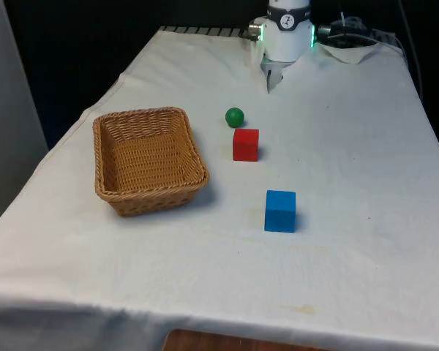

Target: Place all non-red objects into the basket.

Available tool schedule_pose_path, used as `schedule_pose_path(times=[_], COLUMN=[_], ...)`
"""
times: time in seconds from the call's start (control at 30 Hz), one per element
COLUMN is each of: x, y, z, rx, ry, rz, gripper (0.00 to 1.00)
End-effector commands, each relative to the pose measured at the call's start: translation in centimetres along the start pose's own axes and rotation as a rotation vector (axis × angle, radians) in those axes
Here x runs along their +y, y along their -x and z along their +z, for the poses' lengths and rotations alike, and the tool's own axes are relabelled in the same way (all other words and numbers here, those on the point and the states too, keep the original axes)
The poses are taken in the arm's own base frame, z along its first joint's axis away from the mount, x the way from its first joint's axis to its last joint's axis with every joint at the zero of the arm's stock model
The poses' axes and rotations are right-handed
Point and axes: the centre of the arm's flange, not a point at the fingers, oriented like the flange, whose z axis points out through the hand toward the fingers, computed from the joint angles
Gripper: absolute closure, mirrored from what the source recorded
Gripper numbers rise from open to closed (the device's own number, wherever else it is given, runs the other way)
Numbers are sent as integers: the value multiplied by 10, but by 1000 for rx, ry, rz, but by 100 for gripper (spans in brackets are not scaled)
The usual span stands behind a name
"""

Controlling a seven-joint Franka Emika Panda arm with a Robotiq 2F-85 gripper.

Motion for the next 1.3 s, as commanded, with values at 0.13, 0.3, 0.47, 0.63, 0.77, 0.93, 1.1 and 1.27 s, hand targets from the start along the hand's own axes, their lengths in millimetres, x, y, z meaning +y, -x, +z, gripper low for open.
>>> schedule_pose_path(times=[0.13, 0.3, 0.47, 0.63, 0.77, 0.93, 1.1, 1.27], x=[7, 13, 16, 18, 19, 20, 20, 21], y=[5, 13, 26, 34, 43, 52, 61, 66], z=[1, 0, 0, 1, 1, 3, 7, 10], rx=[4, 8, 20, 26, 34, 40, 47, 49], ry=[-12, -13, -8, 3, 14, 26, 38, 43], rz=[-1, -2, -9, -17, -26, -36, -49, -56], gripper=[0, 0, 0, 0, 0, 0, 0, 0])
